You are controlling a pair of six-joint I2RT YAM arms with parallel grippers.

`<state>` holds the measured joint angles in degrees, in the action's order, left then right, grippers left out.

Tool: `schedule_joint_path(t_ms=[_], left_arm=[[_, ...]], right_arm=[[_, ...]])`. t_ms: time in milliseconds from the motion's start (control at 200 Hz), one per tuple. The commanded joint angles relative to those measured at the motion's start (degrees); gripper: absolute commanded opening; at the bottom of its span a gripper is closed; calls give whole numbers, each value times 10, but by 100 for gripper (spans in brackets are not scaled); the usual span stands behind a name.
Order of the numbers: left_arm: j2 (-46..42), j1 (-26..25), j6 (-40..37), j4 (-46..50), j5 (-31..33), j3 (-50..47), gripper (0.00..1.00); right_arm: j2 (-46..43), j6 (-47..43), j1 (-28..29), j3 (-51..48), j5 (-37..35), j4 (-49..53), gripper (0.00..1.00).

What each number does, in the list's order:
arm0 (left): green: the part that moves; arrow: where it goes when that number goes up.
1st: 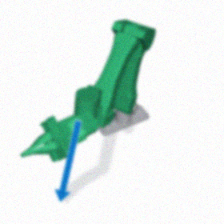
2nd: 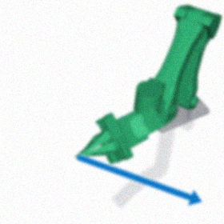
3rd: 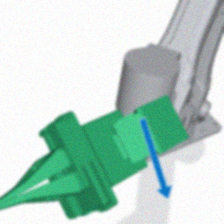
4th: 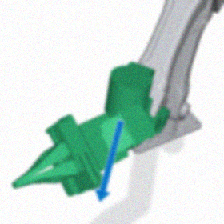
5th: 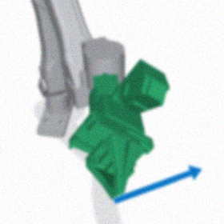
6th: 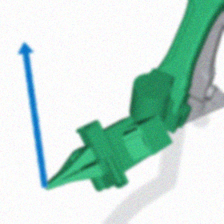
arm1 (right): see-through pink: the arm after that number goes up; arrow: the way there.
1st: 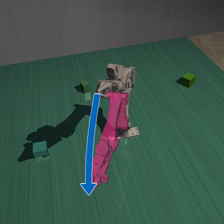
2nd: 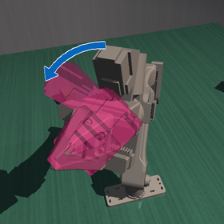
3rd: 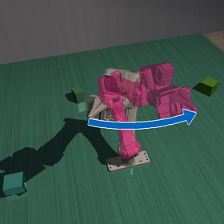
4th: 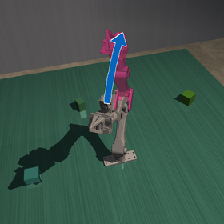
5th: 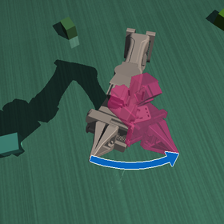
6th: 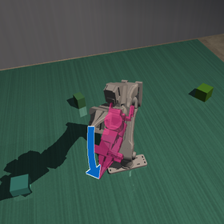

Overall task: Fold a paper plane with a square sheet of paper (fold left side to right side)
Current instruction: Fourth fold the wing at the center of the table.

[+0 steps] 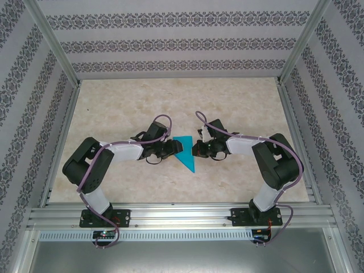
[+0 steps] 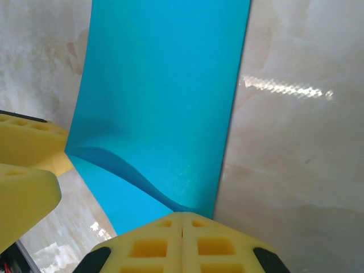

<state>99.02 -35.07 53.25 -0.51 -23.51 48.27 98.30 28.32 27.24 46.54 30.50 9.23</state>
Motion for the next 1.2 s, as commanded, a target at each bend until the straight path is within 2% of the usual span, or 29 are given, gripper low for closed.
schedule_joint_path(t_ms=[0, 175, 295, 390, 490, 575, 724, 814, 924, 1039, 1194], left_arm=[[13, -11, 4, -20, -5, 15, 46], [15, -14, 4, -20, -3, 16, 45], [15, -16, 5, -22, -4, 16, 38], [14, -17, 6, -23, -3, 17, 29], [12, -18, 10, -25, -2, 16, 20], [7, -19, 17, -31, 1, 14, 17], [-1, -19, 30, -41, 1, 12, 13], [-5, -20, 34, -41, 1, 13, 13], [-7, -20, 44, -41, 2, 11, 12], [-5, -20, 51, -45, -3, 13, 12], [-2, -21, 54, -44, -8, 23, 12]], right_arm=[[-8, -13, -6, -1, -5, -2, 7], [-9, -13, -9, -2, -6, -2, 7], [-10, -12, -9, -3, 1, -6, 7], [-12, -12, -9, -1, 2, -4, 9], [-36, -16, -9, -4, -14, 2, 19], [-76, -21, -10, -14, -42, 12, 30], [-161, -27, 2, -53, -96, 17, 38], [-204, -25, 35, -82, -150, 10, 38], [-237, -26, 105, -114, -238, -7, 42], [-250, -34, 167, -147, -318, -47, 43], [-243, -66, 224, -166, -385, -84, 44]])
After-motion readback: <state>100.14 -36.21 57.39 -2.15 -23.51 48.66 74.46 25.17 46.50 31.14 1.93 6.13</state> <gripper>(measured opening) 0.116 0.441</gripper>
